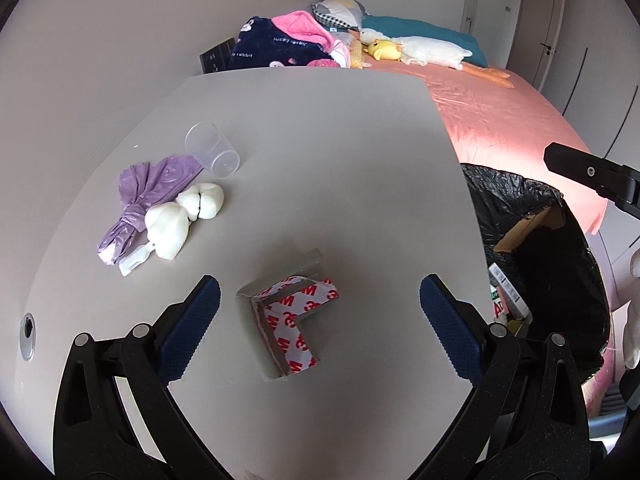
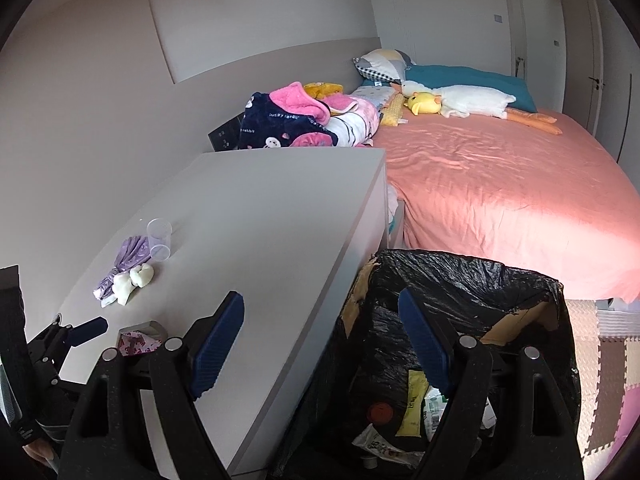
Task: Collect trash
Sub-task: 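Grasp the beige foam corner piece with the left tool, then grasp the clear plastic cup with the right tool while the left tool holds the foam piece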
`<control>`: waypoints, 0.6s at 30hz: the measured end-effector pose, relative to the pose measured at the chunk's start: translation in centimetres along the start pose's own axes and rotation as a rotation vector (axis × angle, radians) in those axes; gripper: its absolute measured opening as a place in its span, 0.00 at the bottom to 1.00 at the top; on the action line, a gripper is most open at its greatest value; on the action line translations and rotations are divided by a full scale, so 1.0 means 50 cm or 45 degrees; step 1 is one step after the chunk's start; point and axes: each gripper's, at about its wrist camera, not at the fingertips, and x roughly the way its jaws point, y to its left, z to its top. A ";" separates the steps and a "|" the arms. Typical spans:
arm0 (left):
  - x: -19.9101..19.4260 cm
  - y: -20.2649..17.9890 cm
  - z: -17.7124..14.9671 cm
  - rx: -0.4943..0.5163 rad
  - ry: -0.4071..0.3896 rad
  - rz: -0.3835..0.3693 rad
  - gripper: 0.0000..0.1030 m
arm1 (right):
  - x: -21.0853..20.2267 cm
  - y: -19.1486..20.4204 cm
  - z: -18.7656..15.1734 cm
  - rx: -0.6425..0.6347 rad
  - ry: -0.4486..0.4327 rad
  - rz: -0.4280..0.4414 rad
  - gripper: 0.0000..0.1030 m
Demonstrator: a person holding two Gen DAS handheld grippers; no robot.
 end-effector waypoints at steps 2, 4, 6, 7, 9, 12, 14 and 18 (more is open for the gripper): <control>0.013 0.012 -0.002 -0.012 0.023 0.022 0.93 | 0.005 0.011 0.000 -0.019 -0.005 0.009 0.78; 0.025 0.024 -0.004 -0.025 0.044 0.026 0.88 | 0.013 0.024 0.003 -0.035 -0.005 0.022 0.78; 0.038 0.035 -0.006 -0.037 0.069 0.036 0.77 | 0.021 0.034 0.006 -0.044 -0.001 0.032 0.78; 0.046 0.041 -0.009 -0.045 0.087 0.040 0.73 | 0.026 0.039 0.007 -0.048 0.003 0.037 0.78; 0.058 0.054 -0.014 -0.066 0.112 0.033 0.65 | 0.037 0.049 0.011 -0.056 0.012 0.047 0.78; 0.065 0.066 -0.020 -0.083 0.119 0.029 0.54 | 0.054 0.065 0.013 -0.069 0.026 0.066 0.78; 0.063 0.073 -0.022 -0.086 0.107 0.018 0.44 | 0.066 0.078 0.015 -0.084 0.042 0.082 0.77; 0.062 0.091 -0.022 -0.115 0.094 0.014 0.42 | 0.093 0.105 0.020 -0.118 0.075 0.121 0.69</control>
